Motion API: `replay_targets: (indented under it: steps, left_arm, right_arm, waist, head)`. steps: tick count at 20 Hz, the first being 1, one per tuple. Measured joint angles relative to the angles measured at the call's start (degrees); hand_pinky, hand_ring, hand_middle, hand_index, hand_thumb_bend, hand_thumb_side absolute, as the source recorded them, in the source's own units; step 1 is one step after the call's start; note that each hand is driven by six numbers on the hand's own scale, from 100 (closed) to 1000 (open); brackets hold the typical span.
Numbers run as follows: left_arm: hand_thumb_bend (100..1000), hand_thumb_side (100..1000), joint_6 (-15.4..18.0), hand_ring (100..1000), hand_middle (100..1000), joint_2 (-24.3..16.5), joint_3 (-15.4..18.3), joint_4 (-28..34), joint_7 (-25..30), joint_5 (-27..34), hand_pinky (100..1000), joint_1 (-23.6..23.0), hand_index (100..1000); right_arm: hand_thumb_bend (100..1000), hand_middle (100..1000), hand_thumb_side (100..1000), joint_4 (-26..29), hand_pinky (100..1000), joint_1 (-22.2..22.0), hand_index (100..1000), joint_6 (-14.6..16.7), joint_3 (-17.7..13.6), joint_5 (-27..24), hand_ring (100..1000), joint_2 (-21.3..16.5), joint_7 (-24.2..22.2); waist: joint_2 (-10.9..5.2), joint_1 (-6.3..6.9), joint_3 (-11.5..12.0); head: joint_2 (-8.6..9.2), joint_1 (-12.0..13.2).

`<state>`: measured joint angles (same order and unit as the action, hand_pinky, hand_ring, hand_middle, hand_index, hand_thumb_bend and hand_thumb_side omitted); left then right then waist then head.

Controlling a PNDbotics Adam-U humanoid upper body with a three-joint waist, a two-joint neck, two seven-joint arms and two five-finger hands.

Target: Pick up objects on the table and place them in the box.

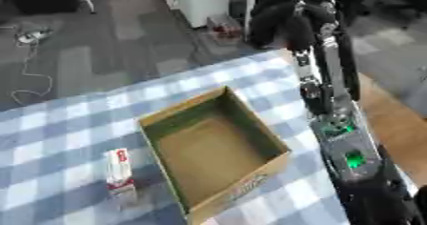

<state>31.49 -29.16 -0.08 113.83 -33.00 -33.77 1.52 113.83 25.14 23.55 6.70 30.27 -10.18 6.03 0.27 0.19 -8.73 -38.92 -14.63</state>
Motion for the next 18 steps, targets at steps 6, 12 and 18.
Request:
replay_targets:
  steps: [6,12,18]
  left_arm:
    - [135,1000,0.00,593,744,0.00,0.00,0.00,0.00,0.00,668,0.00,777]
    - [134,1000,-2.15,580,738,-0.50,0.00,0.00,0.85,1.16,636,0.54,786]
    - [100,1000,-11.73,561,714,-4.09,0.27,0.00,9.03,7.43,588,2.34,810]
  right_arm:
    - [100,541,1000,0.00,448,0.00,589,-0.04,0.00,0.00,495,0.00,-0.33]
    - [100,542,1000,0.00,448,-0.02,591,-0.12,-0.06,0.08,495,-0.01,-0.36]
    - [100,543,1000,0.00,449,-0.46,592,-0.50,-0.33,0.45,496,-0.03,-0.72]
  waist:
    - [0.00,0.00,-0.01]
    - [0.00,-0.36,-0.15]
    - [-0.02,-0.38,0.07]
  head:
    - [0.01,0.00]
    - [-0.16,-1.60]
    - [-3.89,0.73]
